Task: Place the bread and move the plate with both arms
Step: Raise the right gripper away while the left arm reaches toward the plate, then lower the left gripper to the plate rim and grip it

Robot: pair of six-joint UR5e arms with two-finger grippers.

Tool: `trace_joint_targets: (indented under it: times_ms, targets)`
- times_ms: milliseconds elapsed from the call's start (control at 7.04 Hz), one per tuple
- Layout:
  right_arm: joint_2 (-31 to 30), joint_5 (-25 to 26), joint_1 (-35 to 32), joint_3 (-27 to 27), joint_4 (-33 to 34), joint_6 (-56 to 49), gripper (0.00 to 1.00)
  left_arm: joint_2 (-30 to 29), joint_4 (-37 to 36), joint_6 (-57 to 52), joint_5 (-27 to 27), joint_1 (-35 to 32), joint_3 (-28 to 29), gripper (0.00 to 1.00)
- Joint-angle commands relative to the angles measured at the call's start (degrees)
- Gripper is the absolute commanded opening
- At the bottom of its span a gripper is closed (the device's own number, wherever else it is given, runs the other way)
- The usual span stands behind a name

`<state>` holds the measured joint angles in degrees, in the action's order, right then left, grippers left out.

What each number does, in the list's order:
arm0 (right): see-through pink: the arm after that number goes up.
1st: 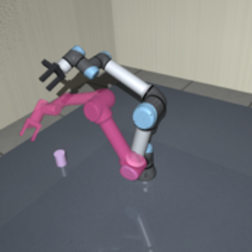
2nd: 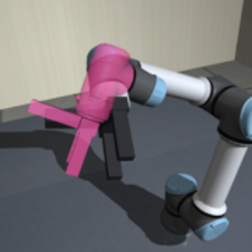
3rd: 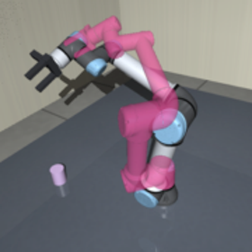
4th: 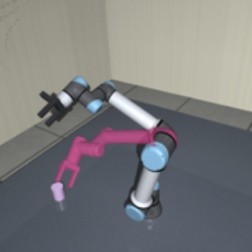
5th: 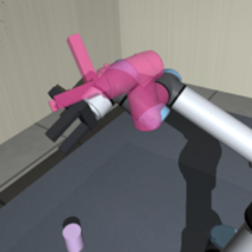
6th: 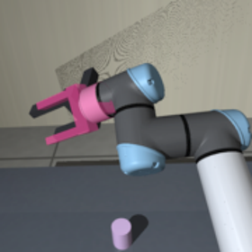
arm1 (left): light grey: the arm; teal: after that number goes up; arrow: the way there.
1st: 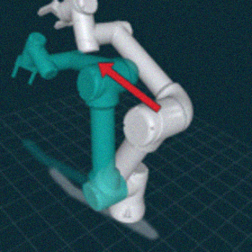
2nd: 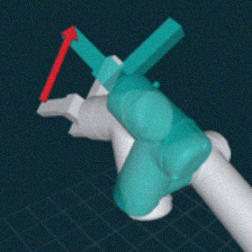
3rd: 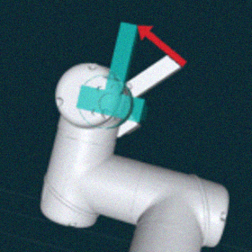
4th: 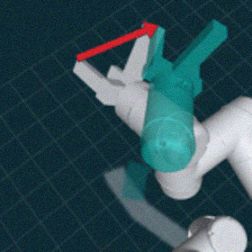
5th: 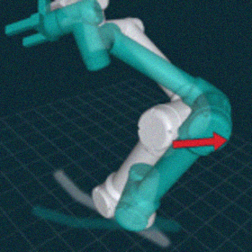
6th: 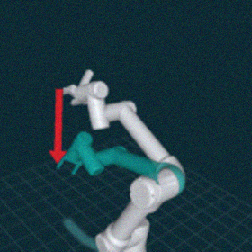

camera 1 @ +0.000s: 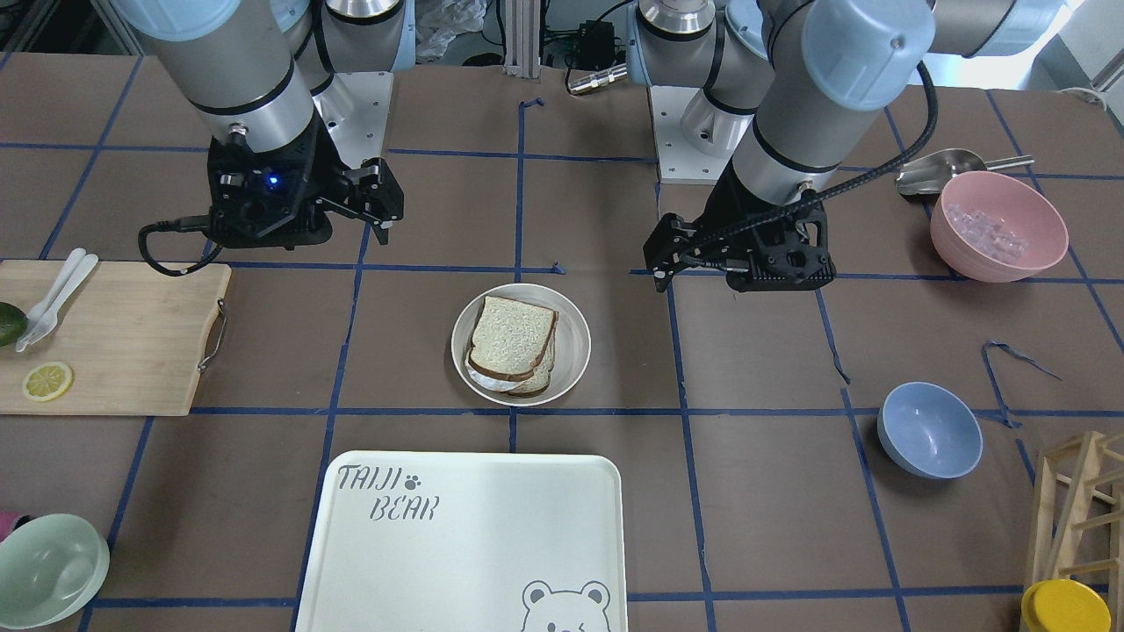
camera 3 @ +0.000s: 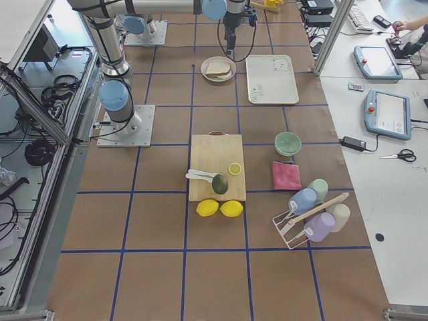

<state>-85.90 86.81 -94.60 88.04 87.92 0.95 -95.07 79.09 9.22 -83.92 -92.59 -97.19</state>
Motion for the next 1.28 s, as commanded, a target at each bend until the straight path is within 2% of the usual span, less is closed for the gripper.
trace_joint_targets:
  times_ms: [0, 284, 426, 852, 994, 1136]
  targets:
    - [-0.59, 0.2, 2.4, 0.02, -0.38, -0.86, 1.0, -2.83, -11.33, 6.05, 0.07, -4.5, -7.62, 1.0]
    - [-0.76, 0.03, 2.49, -0.07, -0.03, -0.95, 1.0, -5.81, -23.48, 6.6, 0.24, -5.58, -17.46, 1.0]
    - [-0.77, 0.02, 2.49, -0.07, 0.06, -0.95, 1.0, -7.66, -29.19, 6.86, 0.42, -5.67, -19.42, 1.0]
    - [-1.29, 0.38, 2.4, -0.07, -0.38, -1.03, 1.0, -11.71, -29.78, 8.62, 3.06, -6.46, -19.79, 0.99]
    - [-1.29, 0.38, 2.4, 0.02, -0.38, -1.12, 1.0, -12.06, -29.78, 8.45, 3.06, -6.55, -19.88, 0.8]
    - [-1.64, 0.38, 2.4, -0.07, -0.38, -1.3, 1.0, -12.85, -29.87, 8.53, 3.14, -6.81, -19.88, 0.76]
